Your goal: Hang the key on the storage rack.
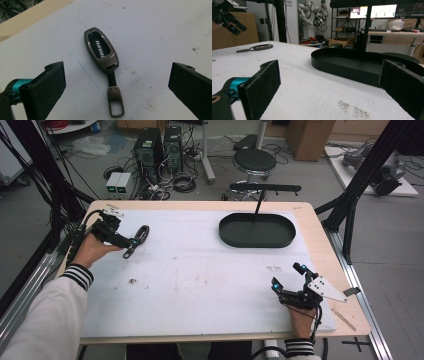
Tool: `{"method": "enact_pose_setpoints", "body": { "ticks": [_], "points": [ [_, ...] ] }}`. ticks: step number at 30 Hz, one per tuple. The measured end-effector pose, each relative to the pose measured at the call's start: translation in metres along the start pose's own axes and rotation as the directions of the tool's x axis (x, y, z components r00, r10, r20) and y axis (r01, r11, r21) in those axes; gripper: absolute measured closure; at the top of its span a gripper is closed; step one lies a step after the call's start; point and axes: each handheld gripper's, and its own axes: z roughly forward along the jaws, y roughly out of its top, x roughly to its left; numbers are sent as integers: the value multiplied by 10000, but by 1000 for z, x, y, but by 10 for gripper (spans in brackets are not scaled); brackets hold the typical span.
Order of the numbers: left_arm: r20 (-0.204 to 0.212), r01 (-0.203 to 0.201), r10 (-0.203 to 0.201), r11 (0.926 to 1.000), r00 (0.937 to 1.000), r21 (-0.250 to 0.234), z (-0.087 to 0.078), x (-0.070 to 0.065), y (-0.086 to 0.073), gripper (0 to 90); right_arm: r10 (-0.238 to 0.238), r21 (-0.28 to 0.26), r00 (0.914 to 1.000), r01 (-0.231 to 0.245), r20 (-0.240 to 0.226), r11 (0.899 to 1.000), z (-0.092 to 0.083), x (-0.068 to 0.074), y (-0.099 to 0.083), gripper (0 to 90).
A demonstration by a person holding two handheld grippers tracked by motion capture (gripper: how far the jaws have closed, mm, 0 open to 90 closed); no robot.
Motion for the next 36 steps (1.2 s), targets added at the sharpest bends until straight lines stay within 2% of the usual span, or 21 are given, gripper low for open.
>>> {"method": "enact_pose_setpoints", "body": {
  "ticks": [3,7,10,13,16,20,28,32,34,36],
  "points": [
    [-264,60,-53,9996,9996,283,6,3,-1,29,27,-38,10000,-27,16,10000,0,0,0,28],
    [-356,405,-381,9967,9986,703,14,6,-4,29,34,-30,10000,-34,16,10000,0,0,0,27],
    [-443,674,-633,9929,9970,983,19,7,-5,30,17,-11,10000,-17,49,10000,0,0,0,27],
    [-389,859,-815,9877,9959,1303,24,8,-4,112,63,6,10000,-63,61,10000,0,0,0,28],
    [-499,1091,-1024,9817,9935,1562,28,8,0,118,70,12,10000,-70,69,10000,0,0,0,28],
    [-531,1059,-969,9731,9939,2048,36,5,5,121,91,8,9999,-91,71,10000,0,0,0,28],
    [-650,1248,-1119,9599,9916,2509,44,3,6,175,118,4,9999,-118,60,9999,0,0,0,28],
    [-618,1315,-1194,9568,9909,2592,45,2,7,252,115,48,9999,-115,72,9999,0,0,0,27],
    [-597,1362,-1246,9526,9904,2720,46,2,6,316,62,46,10000,-62,61,10000,0,0,0,28],
    [-607,1390,-1268,9482,9901,2856,48,2,6,332,79,54,10000,-80,54,10000,0,0,0,28]
  ]
}}
